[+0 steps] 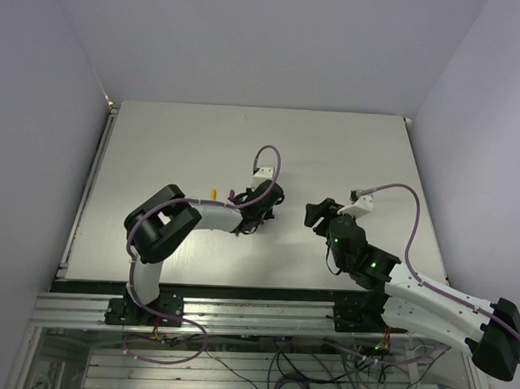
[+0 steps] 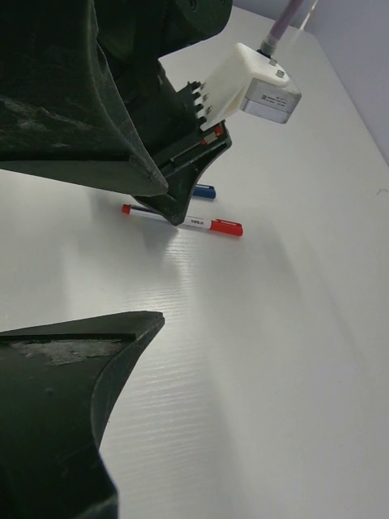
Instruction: Insert the pens into the pen caps
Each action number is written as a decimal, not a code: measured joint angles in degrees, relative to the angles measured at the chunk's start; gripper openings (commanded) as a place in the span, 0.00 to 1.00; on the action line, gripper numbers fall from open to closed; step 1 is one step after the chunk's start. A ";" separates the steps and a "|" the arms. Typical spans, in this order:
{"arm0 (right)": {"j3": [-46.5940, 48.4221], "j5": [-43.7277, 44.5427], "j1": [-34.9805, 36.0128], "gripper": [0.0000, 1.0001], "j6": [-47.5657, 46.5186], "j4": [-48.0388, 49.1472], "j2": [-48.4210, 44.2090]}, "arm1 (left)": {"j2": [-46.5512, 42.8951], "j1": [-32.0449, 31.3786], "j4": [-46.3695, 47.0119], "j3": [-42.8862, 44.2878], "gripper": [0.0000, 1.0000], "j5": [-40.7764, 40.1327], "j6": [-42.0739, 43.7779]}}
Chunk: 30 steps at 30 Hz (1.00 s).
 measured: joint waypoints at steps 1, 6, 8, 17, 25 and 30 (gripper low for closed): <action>-0.11 0.00 0.00 0.58 0.09 -0.02 0.02 | 0.00 0.00 -0.20 -0.02 0.32 0.04 -0.37; -0.22 0.04 0.00 0.59 0.37 -0.13 0.00 | -0.44 0.00 -1.03 -0.13 0.38 0.24 -1.40; -0.22 0.15 0.00 0.58 0.35 -0.15 -0.04 | -1.18 0.00 -2.08 -0.24 0.39 0.24 -1.40; -0.22 1.29 0.00 0.66 0.28 -0.94 -1.97 | -10.73 0.00 -5.86 -0.63 0.38 0.22 -0.98; -0.17 5.01 0.00 0.99 1.79 -5.88 -6.32 | -23.19 0.00 -5.90 -6.43 0.38 -0.52 -0.98; 1.90 9.84 0.00 1.00 7.63 -15.61 -7.50 | -30.42 0.00 -8.17 -11.65 0.39 -3.67 -1.20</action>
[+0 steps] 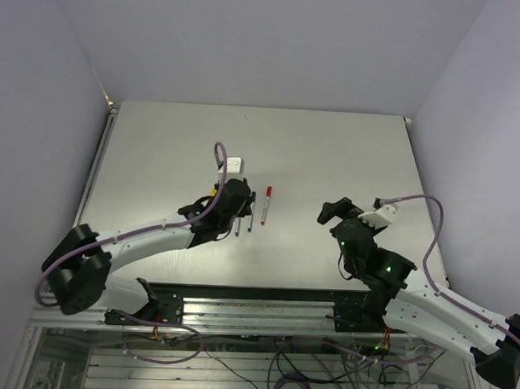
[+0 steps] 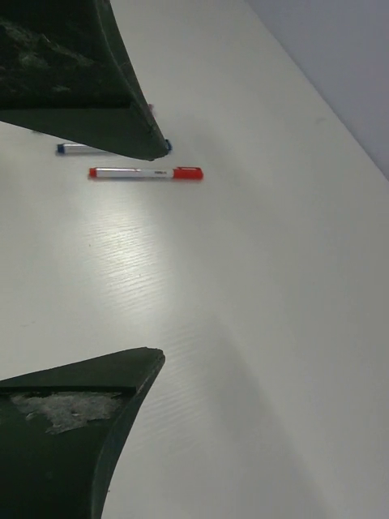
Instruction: Insert the pens into the pen caps
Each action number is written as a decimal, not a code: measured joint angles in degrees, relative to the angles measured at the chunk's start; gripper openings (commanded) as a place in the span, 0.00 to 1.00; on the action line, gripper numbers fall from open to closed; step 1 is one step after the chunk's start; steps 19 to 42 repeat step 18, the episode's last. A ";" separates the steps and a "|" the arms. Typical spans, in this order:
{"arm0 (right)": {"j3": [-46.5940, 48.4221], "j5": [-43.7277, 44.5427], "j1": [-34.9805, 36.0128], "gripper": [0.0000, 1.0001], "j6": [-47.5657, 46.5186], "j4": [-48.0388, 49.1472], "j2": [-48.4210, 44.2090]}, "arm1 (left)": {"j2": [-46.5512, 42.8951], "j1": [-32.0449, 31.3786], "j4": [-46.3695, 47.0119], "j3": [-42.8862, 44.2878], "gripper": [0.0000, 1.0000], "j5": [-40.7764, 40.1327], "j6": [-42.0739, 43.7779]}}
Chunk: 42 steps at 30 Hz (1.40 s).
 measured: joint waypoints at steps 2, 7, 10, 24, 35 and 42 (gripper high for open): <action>1.86 2.64 0.00 1.00 6.10 -5.81 0.37 | -3.34 0.00 -1.14 -1.73 0.39 -1.55 -0.02; 7.72 8.13 0.00 1.00 22.75 -23.41 4.92 | -10.38 0.00 -4.42 -3.02 0.40 -5.42 -0.20; 10.29 9.53 0.00 1.00 30.84 -32.24 9.25 | -13.79 0.00 -5.97 -3.56 0.40 -7.50 -0.46; 11.82 11.19 0.00 1.00 39.39 -42.80 13.73 | -20.79 0.00 -12.57 -7.34 0.41 -11.74 -2.14; 11.82 11.19 0.00 1.00 39.39 -42.80 13.73 | -20.79 0.00 -12.57 -7.34 0.41 -11.74 -2.14; 11.82 11.19 0.00 1.00 39.39 -42.80 13.73 | -20.79 0.00 -12.57 -7.34 0.41 -11.74 -2.14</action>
